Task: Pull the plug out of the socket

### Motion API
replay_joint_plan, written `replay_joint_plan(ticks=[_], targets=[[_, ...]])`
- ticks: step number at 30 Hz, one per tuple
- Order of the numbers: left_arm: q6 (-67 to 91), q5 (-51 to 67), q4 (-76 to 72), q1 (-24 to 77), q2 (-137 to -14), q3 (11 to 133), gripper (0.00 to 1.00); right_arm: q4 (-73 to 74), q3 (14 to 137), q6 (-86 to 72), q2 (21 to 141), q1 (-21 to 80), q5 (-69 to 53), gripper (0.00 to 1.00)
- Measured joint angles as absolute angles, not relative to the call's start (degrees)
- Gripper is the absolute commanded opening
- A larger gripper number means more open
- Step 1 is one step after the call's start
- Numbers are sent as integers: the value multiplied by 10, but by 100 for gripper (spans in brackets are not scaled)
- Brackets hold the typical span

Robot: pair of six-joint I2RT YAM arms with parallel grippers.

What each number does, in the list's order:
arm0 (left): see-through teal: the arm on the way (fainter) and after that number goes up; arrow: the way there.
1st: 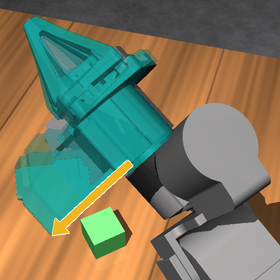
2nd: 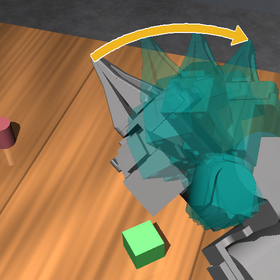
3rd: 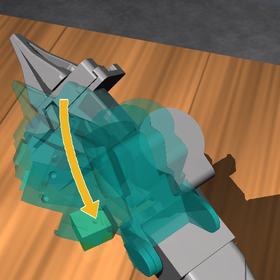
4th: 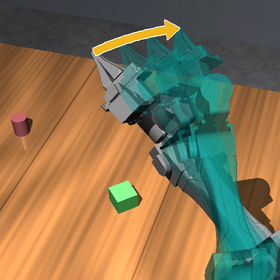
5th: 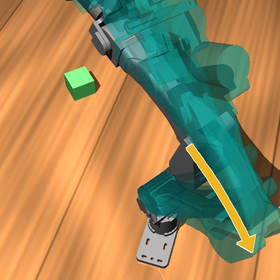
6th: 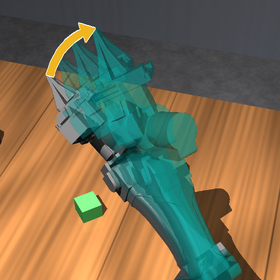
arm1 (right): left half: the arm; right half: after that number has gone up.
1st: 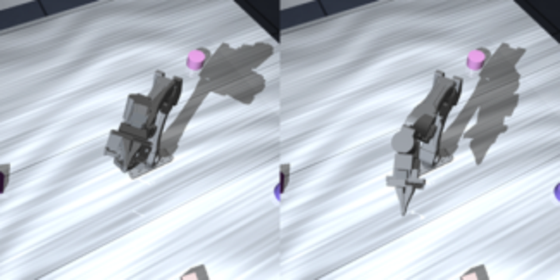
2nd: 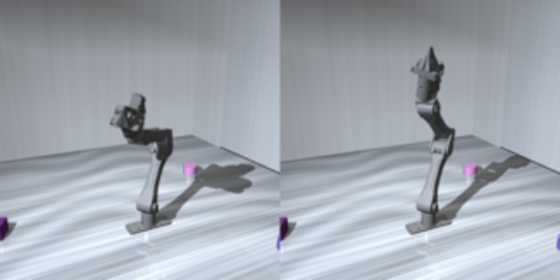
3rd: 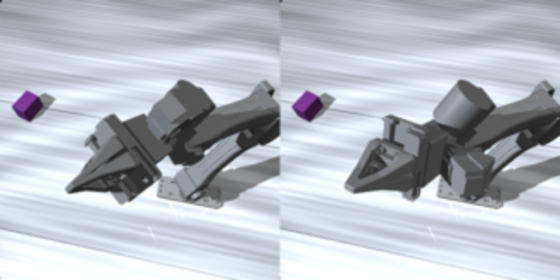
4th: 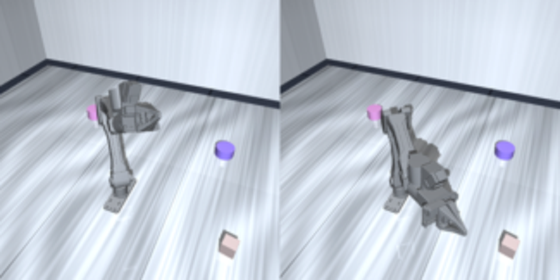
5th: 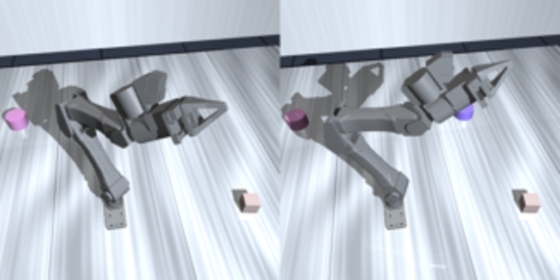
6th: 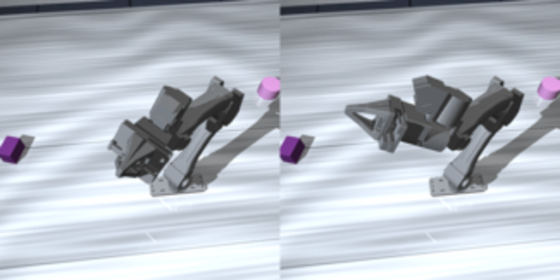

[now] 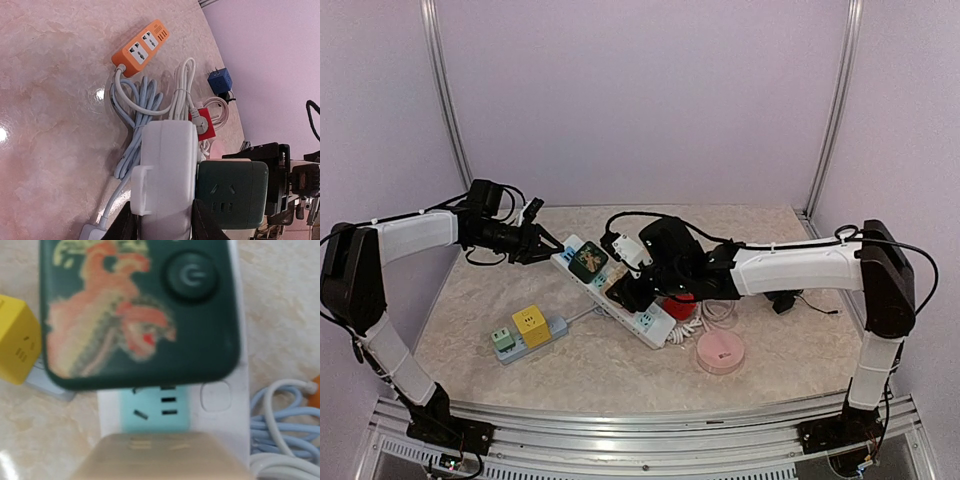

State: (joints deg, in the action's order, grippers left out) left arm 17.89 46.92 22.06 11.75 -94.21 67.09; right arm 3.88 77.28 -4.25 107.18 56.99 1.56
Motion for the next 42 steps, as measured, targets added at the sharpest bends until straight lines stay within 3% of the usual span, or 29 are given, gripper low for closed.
replay_joint_plan(ticks=[14,26,36,42], targets=[[176,464,230,116,-942,671,8,89,834,7,1084,609,174,0],[177,462,231,113,-942,671,8,76,823,6,1070,607,184,0],[177,461,234,108,-941,671,8,131,775,-34,942,594,215,0],[177,460,237,108,-940,671,8,155,696,-90,864,512,222,0]])
